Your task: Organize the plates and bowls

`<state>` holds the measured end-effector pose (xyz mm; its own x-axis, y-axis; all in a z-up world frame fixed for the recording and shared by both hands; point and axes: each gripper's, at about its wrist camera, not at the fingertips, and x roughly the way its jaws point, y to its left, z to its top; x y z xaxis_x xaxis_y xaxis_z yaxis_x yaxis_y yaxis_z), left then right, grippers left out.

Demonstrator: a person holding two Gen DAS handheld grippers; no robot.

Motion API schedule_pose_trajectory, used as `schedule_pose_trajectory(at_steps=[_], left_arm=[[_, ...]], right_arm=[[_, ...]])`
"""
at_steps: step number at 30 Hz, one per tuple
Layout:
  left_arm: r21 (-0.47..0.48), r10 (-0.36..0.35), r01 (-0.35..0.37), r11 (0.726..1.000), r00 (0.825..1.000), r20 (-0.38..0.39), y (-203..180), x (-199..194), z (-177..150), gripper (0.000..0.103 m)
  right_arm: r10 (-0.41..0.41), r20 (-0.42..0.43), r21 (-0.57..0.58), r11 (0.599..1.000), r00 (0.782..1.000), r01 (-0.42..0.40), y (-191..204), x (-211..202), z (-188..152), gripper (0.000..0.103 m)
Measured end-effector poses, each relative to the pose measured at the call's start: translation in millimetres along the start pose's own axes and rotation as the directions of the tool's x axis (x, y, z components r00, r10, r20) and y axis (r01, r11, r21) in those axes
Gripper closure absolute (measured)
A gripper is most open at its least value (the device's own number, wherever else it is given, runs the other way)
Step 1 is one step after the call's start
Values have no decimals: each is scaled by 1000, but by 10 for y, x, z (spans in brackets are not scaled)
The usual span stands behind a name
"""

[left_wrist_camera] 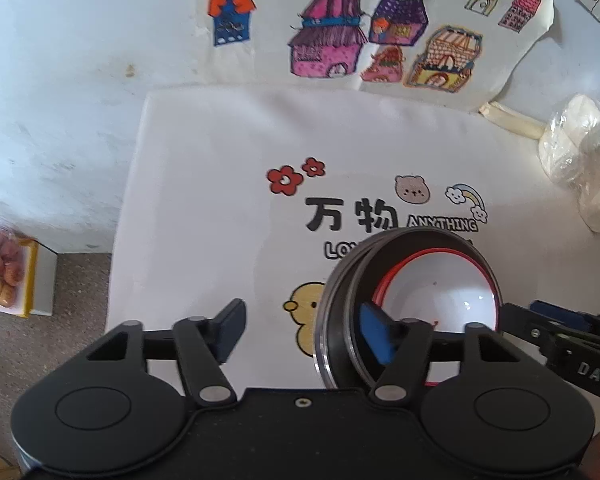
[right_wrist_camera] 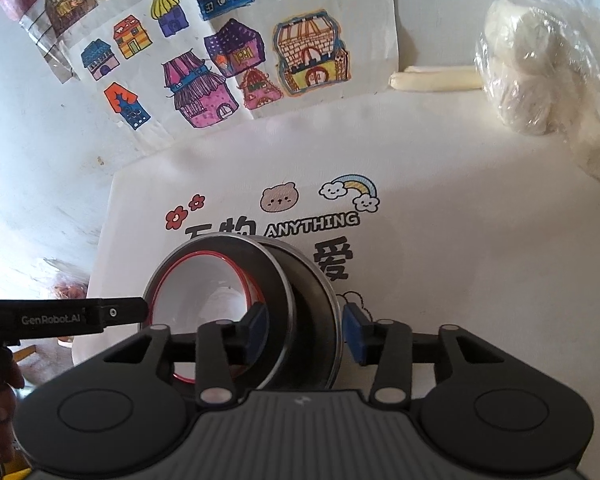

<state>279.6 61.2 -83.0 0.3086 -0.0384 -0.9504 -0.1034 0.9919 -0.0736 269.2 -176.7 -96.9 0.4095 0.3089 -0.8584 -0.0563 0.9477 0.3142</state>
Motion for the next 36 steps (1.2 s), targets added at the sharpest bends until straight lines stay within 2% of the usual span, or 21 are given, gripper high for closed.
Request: schedule_pose_trajectory(at_steps=[5,10,12,15,23,28,32,36], left_arm=[[-20,13,-12,1000,999,45,17,-120,-107,18],[-30,12,-9,1000,997,81,7,-244,-218,13],[-37,12,-8,999,995,97,13,-313,-261,8],[-44,8,-3,999,994,113,27,-428,-324,7],[-51,-30,41,998,980,195,19,-816,-610,2],[-27,-48,55,998,973,225,-54,-1078,-934,1],[-16,-64,70,997,966,252,-69,-1270,-1222,1],[-5,-69,74,997,950,305,-38,-1486,-1494,1]], right_arm=[[-7,30,-34,999,1000,8,55,-156,-36,41],[3,61,-61,998,998,1,116,-300,-110,33],[6,75,-69,998,997,-1,135,-359,-144,28],[3,95,-77,997,995,4,163,-468,-204,20],[-16,193,-99,994,981,36,227,-972,-436,7],[-46,266,-72,995,963,67,226,-1356,-761,3],[-52,294,-62,995,955,73,251,-1581,-1014,0],[-53,331,-52,996,942,75,301,-1782,-1213,0]])
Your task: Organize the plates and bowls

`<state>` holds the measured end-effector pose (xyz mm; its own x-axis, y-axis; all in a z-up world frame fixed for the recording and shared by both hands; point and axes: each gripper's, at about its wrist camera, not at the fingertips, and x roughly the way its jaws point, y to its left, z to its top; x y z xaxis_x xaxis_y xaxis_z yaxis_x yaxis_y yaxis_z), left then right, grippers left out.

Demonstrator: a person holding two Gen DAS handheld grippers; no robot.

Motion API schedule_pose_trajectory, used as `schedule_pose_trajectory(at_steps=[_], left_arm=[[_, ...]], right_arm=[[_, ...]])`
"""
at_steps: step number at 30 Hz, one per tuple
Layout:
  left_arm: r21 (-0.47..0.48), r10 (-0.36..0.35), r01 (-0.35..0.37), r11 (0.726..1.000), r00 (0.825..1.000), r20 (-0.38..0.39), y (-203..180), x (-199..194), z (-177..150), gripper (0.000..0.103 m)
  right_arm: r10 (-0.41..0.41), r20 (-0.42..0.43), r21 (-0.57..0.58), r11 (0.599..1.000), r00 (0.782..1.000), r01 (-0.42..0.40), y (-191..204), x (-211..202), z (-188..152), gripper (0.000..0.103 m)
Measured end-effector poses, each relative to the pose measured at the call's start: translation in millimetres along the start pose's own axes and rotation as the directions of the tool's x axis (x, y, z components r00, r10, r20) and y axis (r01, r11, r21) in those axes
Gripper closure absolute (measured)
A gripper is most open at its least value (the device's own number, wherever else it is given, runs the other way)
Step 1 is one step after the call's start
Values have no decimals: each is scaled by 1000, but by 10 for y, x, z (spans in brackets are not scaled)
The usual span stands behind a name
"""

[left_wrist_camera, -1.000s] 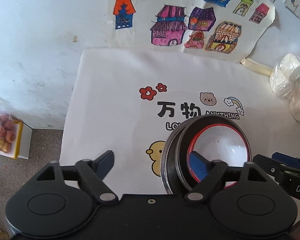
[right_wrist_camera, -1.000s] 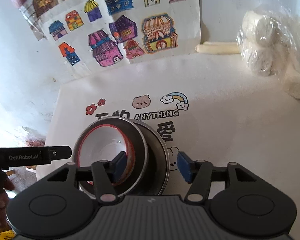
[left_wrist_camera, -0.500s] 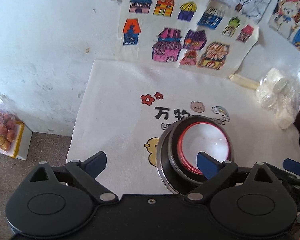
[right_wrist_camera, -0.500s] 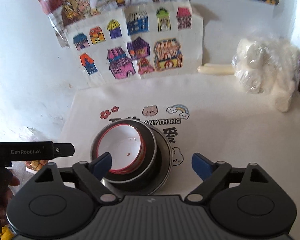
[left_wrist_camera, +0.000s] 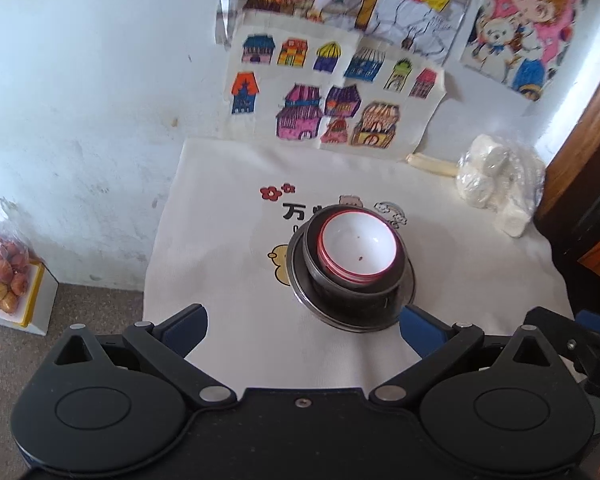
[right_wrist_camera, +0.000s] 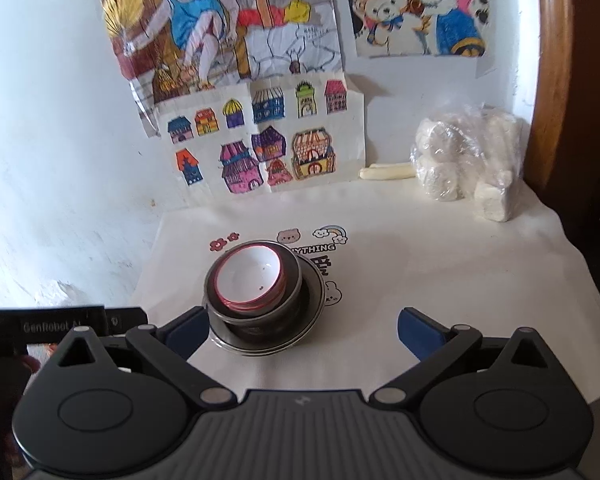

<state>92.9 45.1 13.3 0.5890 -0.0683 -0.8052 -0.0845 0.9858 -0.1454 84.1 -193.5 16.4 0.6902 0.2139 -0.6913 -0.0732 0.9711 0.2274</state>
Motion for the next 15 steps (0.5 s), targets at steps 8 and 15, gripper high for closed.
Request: schedule_pose_trajectory(at_steps=[8,15], left_arm=[[21,17,-18,1000,997,82,71,-450,-272,1],[49,17,-23,999,994,106,119,-629,-407,1]], right_arm=[[0,24,-20,1000,1000,0,181,-370,-246,0],[-13,26,-31,999,1000,13,288,-563,-396,0]])
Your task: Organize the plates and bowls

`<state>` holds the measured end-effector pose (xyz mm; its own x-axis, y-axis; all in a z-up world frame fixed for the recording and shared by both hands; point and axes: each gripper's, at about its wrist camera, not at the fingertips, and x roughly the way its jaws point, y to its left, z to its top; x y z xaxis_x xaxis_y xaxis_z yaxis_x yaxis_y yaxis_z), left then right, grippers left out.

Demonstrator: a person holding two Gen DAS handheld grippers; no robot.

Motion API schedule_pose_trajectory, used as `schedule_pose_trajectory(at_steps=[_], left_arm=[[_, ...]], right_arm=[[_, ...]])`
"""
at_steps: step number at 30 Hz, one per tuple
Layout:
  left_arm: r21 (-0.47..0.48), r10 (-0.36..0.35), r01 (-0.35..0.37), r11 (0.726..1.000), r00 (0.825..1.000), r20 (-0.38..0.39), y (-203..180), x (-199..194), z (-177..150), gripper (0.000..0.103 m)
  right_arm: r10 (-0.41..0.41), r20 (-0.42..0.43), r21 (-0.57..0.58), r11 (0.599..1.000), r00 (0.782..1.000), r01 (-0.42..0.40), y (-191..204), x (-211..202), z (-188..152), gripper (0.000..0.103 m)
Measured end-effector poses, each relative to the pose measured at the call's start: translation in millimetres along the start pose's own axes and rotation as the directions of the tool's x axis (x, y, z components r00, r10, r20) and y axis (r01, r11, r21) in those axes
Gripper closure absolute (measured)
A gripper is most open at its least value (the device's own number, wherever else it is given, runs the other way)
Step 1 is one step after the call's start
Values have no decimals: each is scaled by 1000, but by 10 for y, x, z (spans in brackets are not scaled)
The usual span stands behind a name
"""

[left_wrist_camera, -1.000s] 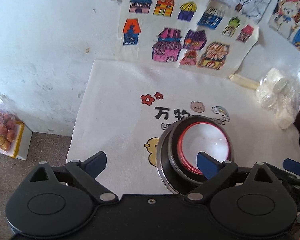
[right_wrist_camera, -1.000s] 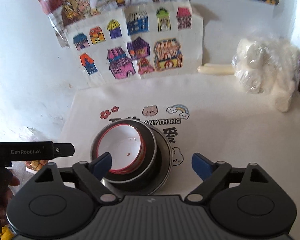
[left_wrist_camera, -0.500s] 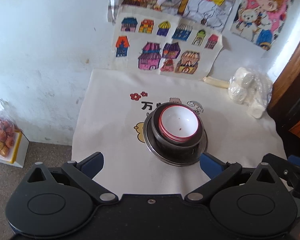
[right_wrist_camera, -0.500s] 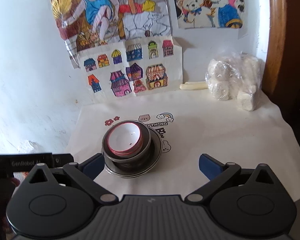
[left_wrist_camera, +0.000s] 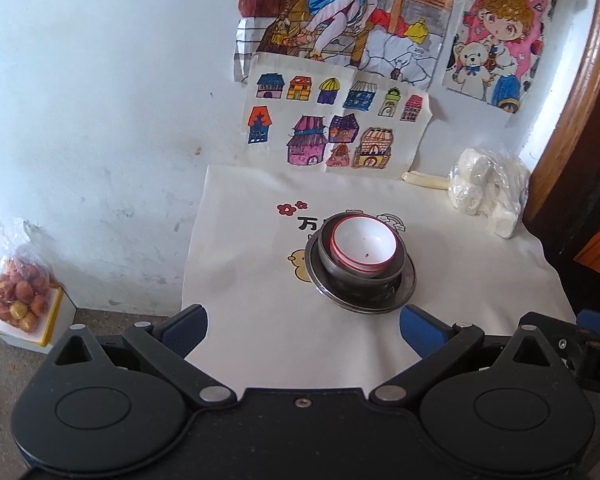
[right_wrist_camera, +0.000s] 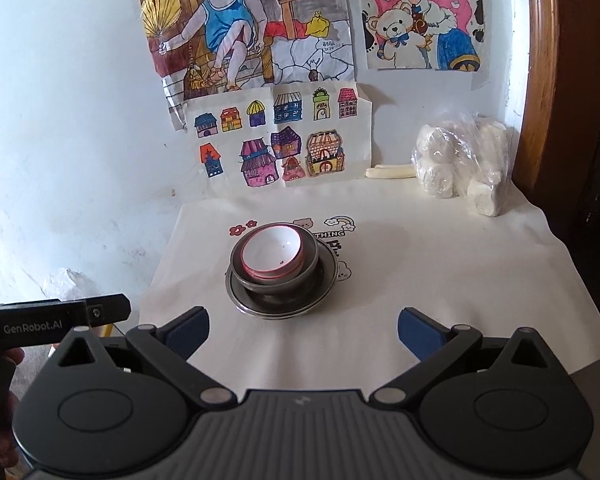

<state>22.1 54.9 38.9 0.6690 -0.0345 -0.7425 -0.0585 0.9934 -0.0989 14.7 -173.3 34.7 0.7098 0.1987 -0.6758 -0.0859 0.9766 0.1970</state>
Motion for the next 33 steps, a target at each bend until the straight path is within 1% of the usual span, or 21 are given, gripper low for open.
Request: schedule_pose_trajectory(at_steps=[4,9,11,13,15,17,22,29,33], left_arm=[[44,-11,10,999,1000,24,24,-54,-29,1],[78,-52,50,996,998,19,146,-76,-39,1],[108,-34,33,994,999,9,192,-89,-46,1],[141,-17,12,990,999,31,223,-141,-78,1],[186,-21,9,982,998,62,253,-173,-124,1],[217,-33,19,976,997,63,294,-172,-170,1],[210,-78,67,975,996,45,403,-172,-236,1],[205,-102,88,975,993,62,499,-203,-264,1],[204,-123,108,973,990,61,526,-213,-280,1]], right_arm=[[-16,6,13,1000,1000,16,41,-64,-45,0],[-35,13,28,999,999,35,109,-78,-124,0],[-54,27,26,998,998,53,168,-93,-176,0],[-80,44,32,996,996,78,244,-113,-244,0],[-93,61,40,995,994,91,322,-130,-319,0],[-104,78,43,994,992,101,401,-137,-399,0],[-125,81,48,991,989,121,537,-147,-541,0],[-176,88,47,984,980,172,619,-218,-595,0],[-189,84,44,982,978,186,651,-232,-614,0]])
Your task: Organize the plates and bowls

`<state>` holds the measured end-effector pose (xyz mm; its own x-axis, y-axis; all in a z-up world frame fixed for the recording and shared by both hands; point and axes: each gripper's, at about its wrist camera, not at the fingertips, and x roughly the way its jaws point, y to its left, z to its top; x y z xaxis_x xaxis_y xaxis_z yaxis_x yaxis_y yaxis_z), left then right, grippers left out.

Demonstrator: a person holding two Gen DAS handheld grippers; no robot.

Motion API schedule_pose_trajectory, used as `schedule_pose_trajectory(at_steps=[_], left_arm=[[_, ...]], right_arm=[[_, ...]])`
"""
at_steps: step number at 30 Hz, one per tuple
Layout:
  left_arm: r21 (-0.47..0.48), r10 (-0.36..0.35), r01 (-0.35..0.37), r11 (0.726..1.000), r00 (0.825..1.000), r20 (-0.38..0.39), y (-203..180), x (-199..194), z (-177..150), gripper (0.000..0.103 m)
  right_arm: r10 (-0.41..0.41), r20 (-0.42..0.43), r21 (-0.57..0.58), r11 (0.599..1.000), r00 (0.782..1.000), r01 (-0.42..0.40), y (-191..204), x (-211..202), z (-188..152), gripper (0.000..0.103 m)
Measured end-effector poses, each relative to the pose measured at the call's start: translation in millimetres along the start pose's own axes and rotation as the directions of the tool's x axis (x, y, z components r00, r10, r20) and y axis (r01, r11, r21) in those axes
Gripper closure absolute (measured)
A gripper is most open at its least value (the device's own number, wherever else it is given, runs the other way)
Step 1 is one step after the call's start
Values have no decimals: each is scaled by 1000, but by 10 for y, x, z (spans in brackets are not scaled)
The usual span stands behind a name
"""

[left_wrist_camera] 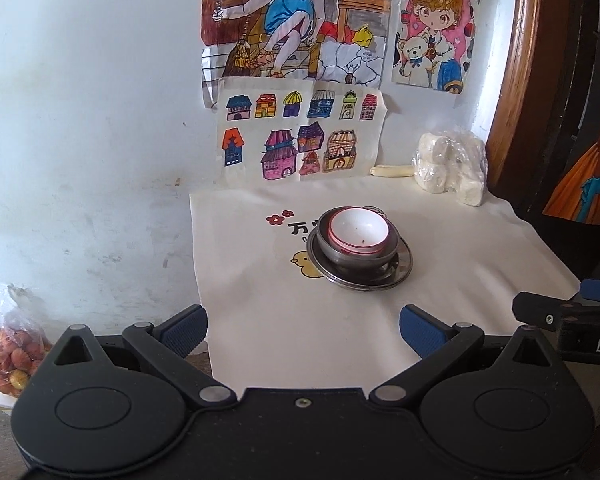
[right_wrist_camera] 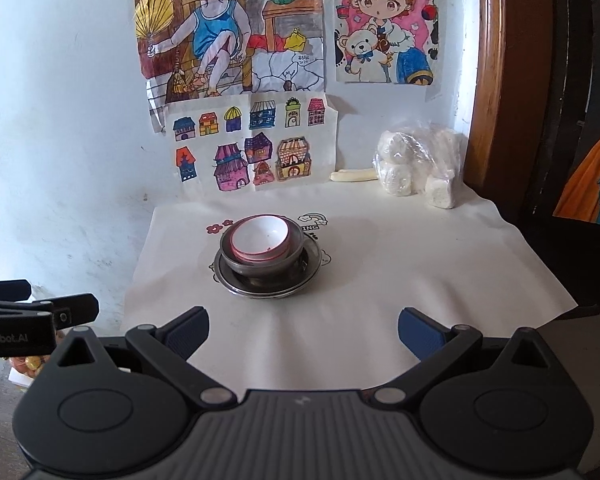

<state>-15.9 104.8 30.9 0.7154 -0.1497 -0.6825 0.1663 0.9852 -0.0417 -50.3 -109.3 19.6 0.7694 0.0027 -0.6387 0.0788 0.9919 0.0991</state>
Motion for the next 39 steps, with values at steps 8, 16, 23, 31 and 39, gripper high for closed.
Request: schedule_pose_trajectory(at_steps=[8,16,23,31,39], left_arm=[[1,-19,19,1000,1000,-7,61,-2,-25,1],[-21,-35,34,999,999,-19,111,33,-20,1],[-16,-50,49,999,998,-27,109,77,-15,1],[-17,-50,49,999,998,-28,100,92,-12,1],[-16,-50,49,999,998,-32,96,106,-14,1]], right_arm=[[-15,-3,-4,1000,1000,15,58,-18,-21,0],[-24,-9,-16,1000,1000,24,104,-4,-3,0],[-34,-18,-14,999,999,34,99,23,-6,0],[-33,-29,-16,999,999,32,107,54,-5,0],[-32,-31,-18,999,999,32,96,68,-2,0]])
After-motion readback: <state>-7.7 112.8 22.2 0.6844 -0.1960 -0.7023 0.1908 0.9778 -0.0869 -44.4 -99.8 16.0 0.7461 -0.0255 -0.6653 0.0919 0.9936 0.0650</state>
